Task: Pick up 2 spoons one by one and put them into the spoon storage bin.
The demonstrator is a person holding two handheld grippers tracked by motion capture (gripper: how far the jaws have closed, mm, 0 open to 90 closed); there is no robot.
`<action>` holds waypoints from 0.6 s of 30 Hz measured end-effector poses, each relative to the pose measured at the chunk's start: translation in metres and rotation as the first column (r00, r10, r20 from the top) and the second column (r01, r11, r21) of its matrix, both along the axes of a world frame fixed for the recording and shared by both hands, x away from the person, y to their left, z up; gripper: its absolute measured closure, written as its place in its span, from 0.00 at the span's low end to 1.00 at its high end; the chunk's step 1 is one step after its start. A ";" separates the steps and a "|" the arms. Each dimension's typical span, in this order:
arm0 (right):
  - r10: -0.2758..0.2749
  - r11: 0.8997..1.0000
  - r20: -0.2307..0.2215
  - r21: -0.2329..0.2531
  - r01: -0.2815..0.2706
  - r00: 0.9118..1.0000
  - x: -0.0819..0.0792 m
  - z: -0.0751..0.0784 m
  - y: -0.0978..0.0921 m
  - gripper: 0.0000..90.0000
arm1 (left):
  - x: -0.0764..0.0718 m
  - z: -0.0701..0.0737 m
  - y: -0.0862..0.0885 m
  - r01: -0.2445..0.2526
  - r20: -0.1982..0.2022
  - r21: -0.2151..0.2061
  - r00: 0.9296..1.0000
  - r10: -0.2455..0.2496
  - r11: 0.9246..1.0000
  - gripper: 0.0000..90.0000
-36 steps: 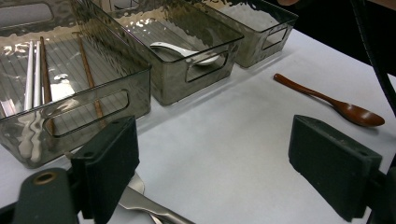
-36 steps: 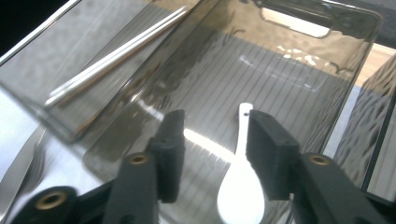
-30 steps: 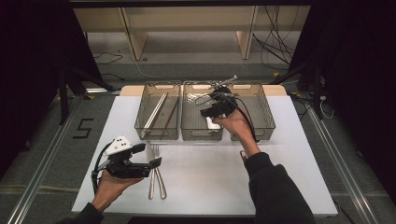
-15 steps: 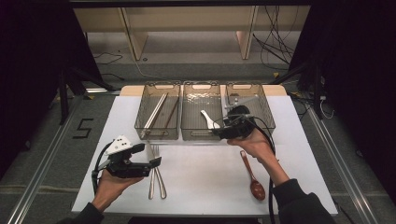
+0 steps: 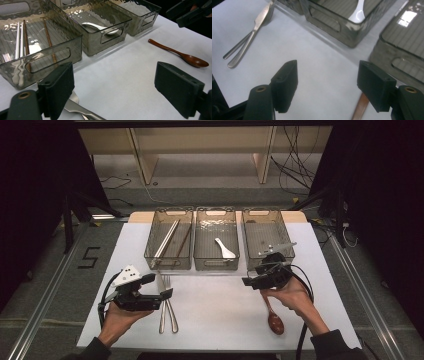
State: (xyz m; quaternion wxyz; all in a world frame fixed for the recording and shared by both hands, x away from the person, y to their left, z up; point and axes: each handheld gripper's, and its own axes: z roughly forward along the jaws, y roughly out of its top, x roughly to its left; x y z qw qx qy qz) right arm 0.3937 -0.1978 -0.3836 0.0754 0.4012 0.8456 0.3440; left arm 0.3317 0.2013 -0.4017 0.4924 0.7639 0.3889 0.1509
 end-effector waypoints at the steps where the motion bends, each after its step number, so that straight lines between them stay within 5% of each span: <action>1: -0.002 1.000 -0.011 -0.004 0.002 1.000 -0.001 -0.001 -0.002 0.37 | 0.000 0.000 0.000 0.000 0.001 -0.002 1.000 0.000 1.000 0.17; 18: -0.068 0.986 -0.163 -0.161 0.041 0.984 -0.015 -0.046 -0.037 0.52 | 0.000 0.000 -0.001 0.009 0.003 -0.003 1.000 -0.009 1.000 0.17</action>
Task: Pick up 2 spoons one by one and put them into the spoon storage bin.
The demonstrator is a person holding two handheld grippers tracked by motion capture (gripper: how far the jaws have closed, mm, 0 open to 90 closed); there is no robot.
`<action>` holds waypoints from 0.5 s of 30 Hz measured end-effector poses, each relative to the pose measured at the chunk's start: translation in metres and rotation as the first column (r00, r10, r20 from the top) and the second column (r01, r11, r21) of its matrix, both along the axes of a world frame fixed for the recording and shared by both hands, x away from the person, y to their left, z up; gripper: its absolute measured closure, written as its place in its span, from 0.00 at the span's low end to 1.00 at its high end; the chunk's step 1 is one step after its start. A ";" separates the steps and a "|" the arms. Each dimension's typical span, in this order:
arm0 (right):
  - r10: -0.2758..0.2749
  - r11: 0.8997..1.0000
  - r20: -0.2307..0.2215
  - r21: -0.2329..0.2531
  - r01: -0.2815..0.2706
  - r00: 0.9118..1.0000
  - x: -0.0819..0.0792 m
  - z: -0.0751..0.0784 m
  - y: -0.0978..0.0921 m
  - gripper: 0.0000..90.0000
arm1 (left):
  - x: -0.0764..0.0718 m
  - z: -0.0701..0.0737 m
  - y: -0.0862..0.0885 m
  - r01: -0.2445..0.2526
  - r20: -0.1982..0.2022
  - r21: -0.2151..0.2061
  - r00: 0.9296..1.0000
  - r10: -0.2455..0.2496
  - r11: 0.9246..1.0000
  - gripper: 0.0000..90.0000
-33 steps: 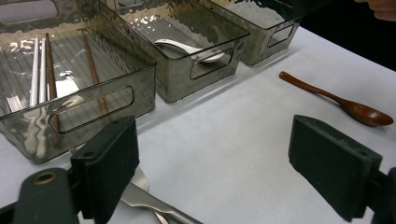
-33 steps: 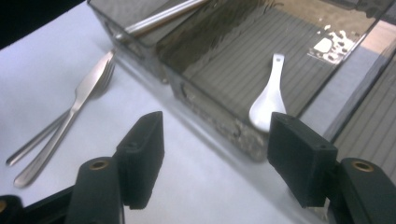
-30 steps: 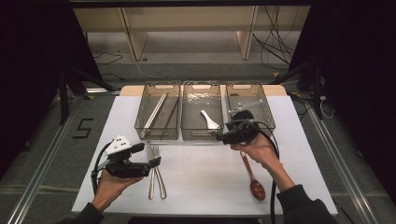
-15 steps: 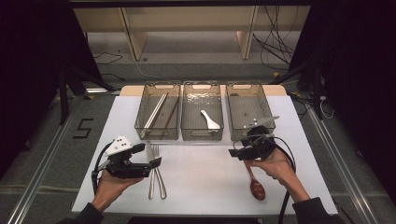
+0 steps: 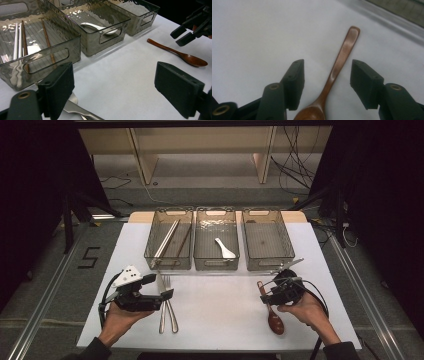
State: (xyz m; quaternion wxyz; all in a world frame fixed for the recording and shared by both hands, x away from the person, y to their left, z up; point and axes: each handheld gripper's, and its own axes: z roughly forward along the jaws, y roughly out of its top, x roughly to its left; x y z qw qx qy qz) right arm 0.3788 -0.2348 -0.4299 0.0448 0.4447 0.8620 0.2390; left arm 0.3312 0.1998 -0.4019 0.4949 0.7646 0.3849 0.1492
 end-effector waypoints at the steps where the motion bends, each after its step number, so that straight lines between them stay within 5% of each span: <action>1: 0.001 1.000 -0.011 -0.008 -0.001 1.000 0.000 -0.002 0.000 0.53 | 0.000 0.000 0.000 0.000 0.000 0.000 1.000 0.000 1.000 0.17; 9: 0.026 0.996 -0.074 -0.087 -0.033 0.997 0.000 -0.017 0.005 0.63 | 0.000 0.000 0.000 0.003 0.002 0.002 1.000 -0.003 1.000 0.17; 15: 0.033 0.994 -0.096 -0.099 -0.042 0.995 0.001 -0.021 0.005 0.69 | 0.000 0.000 0.000 0.002 0.003 0.003 1.000 -0.002 1.000 0.17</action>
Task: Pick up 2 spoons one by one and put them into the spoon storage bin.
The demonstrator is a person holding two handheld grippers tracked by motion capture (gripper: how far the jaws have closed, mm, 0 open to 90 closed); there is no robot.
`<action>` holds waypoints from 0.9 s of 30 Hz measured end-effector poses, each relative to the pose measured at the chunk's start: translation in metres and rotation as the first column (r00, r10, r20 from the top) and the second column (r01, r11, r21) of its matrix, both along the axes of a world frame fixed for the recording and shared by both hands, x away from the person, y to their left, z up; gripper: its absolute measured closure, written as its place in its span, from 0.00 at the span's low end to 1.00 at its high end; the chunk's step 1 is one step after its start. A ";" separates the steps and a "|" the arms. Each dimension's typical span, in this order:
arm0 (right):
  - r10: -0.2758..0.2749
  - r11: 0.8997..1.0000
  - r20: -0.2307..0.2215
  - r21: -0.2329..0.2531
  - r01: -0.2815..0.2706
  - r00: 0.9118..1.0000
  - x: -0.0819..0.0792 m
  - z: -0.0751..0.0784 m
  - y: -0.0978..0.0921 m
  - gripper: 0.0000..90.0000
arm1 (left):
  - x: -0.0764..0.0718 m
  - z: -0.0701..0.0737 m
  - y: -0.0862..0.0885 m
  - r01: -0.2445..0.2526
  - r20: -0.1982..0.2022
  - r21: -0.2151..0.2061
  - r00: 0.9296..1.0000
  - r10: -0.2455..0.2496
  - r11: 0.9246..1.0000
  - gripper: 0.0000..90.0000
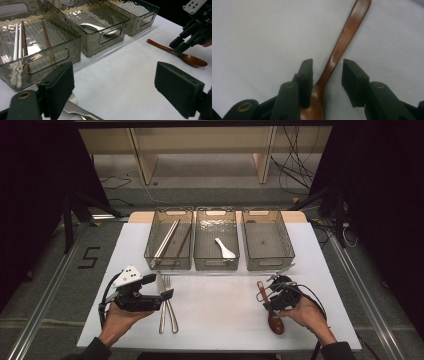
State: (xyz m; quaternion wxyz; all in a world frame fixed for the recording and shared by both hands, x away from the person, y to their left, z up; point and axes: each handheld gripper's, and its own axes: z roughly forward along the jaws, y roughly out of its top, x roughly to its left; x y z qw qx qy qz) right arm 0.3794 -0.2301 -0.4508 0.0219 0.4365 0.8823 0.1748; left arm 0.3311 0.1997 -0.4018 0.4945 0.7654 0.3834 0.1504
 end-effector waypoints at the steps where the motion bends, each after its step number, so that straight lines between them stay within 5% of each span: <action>1: 0.003 1.000 0.001 -0.003 -0.003 1.000 0.000 0.000 0.000 0.70 | 0.000 0.000 0.000 0.000 0.000 0.000 1.000 0.000 1.000 0.17; 15: 0.024 0.999 -0.031 -0.028 -0.025 0.999 0.000 -0.005 0.005 0.78 | 0.000 0.000 0.000 -0.005 0.003 0.003 1.000 0.005 1.000 0.17; 27: 0.055 0.995 -0.007 -0.084 -0.055 0.998 -0.002 -0.005 0.010 0.91 | 0.000 0.000 0.000 -0.006 0.002 0.005 1.000 0.006 1.000 0.17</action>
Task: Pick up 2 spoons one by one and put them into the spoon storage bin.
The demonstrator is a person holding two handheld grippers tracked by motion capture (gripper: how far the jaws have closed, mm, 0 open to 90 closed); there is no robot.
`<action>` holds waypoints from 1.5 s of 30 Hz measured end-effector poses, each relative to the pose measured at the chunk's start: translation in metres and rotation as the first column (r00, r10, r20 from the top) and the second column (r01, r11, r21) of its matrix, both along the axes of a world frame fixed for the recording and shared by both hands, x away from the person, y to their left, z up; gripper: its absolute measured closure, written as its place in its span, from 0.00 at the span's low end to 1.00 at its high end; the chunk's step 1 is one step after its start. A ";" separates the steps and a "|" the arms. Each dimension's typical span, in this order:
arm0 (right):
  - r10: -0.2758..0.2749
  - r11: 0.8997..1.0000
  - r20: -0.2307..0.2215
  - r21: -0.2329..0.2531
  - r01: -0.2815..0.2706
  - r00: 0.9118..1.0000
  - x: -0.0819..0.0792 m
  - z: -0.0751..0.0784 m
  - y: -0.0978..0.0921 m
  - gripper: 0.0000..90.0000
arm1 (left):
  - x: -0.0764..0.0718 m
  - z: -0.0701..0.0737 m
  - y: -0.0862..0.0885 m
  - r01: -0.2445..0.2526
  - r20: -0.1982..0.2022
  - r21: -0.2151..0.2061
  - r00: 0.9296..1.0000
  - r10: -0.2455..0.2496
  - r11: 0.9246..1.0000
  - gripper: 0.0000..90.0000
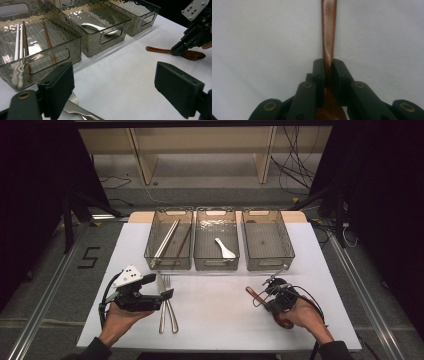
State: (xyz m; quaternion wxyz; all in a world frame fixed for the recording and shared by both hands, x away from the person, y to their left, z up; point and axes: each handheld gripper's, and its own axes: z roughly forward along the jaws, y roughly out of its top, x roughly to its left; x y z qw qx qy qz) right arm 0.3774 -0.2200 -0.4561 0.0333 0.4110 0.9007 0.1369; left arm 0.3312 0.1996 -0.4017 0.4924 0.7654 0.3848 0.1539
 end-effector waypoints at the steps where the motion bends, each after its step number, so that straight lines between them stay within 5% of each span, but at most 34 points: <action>1: 0.006 1.000 0.000 0.000 -0.006 1.000 0.000 0.000 0.000 0.91 | 0.000 0.000 0.000 0.000 -0.001 0.000 1.000 0.000 1.000 0.17; 8: 0.028 1.000 0.042 0.001 -0.028 0.999 -0.001 0.008 -0.001 0.92 | 0.001 0.000 0.000 -0.003 -0.003 0.002 1.000 0.003 1.000 0.17; 22: 0.002 0.991 0.184 0.133 -0.027 0.983 0.004 0.037 0.003 0.92 | 0.001 -0.001 0.000 -0.008 -0.005 0.003 1.000 0.008 1.000 0.17; 33: -0.021 0.975 0.260 0.217 -0.037 0.965 0.041 0.064 0.029 0.92 | 0.002 -0.002 0.001 -0.012 -0.007 0.002 1.000 0.012 1.000 0.17; 42: -0.045 0.968 0.306 0.248 -0.034 0.951 0.076 0.083 0.058 0.92 | 0.002 -0.002 0.000 -0.004 -0.009 0.006 1.000 0.004 1.000 0.17; 45: -0.042 0.973 0.315 0.229 -0.033 0.948 0.089 0.090 0.068 0.92 | 0.001 -0.002 -0.001 0.000 -0.011 0.007 1.000 0.000 1.000 0.17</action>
